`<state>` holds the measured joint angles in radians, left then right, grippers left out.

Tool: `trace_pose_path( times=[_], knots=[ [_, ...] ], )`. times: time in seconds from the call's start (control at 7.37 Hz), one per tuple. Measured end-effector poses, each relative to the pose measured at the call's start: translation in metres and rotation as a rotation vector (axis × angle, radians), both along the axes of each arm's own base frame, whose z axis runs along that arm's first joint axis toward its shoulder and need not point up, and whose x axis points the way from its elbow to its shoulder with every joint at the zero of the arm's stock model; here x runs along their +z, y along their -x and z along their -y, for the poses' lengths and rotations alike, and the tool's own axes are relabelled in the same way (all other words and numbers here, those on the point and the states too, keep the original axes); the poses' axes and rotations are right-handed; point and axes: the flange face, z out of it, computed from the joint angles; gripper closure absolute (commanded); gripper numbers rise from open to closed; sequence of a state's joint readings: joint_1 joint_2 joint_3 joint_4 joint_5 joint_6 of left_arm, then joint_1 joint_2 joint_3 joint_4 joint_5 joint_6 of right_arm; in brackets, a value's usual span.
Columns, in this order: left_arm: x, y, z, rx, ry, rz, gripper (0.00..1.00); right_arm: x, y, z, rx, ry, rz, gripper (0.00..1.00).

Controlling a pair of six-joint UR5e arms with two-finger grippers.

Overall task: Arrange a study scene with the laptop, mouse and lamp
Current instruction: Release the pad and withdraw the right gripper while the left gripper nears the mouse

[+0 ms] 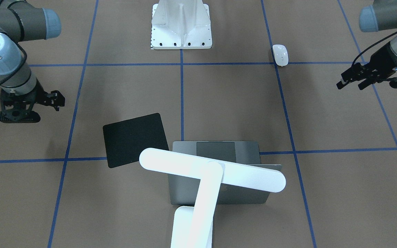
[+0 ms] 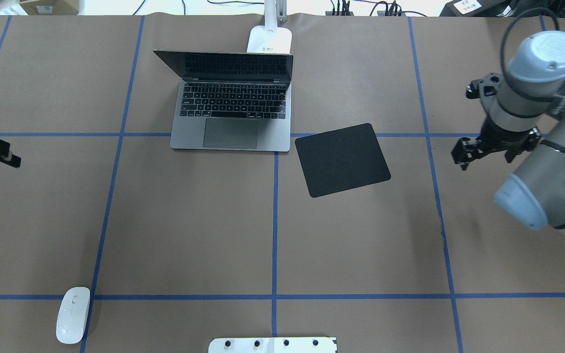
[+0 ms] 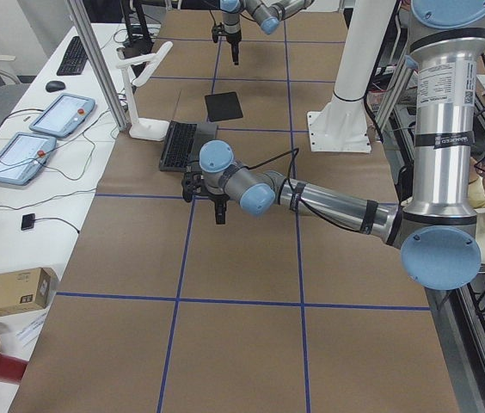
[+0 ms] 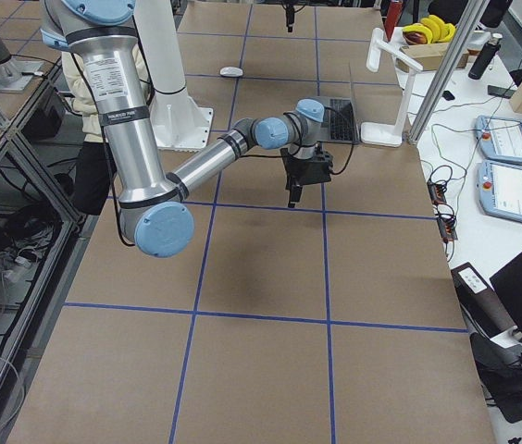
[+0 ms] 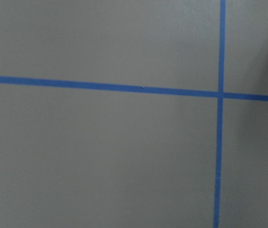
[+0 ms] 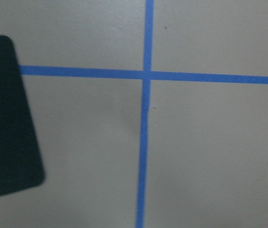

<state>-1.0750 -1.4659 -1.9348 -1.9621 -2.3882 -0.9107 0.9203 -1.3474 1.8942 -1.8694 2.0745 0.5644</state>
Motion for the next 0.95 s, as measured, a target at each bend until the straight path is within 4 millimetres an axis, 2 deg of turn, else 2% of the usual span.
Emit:
trace_pose_path(
  times=[0.27, 0.41, 0.54, 0.68, 0.95],
  knots=[
    [-0.006, -0.045, -0.051, 0.009, 0.067, 0.066, 0.01, 0.041, -0.060, -0.002, -0.071, -0.017, -0.006, 0.00],
    [-0.010, -0.069, -0.068, 0.016, 0.093, 0.088, 0.01, 0.051, -0.086, 0.000, -0.092, -0.022, -0.003, 0.00],
    [-0.014, -0.092, -0.084, 0.028, 0.108, 0.103, 0.01, 0.052, -0.105, 0.001, -0.109, -0.017, -0.003, 0.00],
    [-0.018, -0.111, -0.097, 0.045, 0.109, 0.114, 0.01, 0.050, -0.117, 0.001, -0.132, -0.012, -0.004, 0.00],
    [-0.021, -0.144, -0.126, 0.106, 0.085, 0.135, 0.01, 0.050, -0.127, 0.001, -0.156, -0.008, -0.006, 0.00]
  ],
)
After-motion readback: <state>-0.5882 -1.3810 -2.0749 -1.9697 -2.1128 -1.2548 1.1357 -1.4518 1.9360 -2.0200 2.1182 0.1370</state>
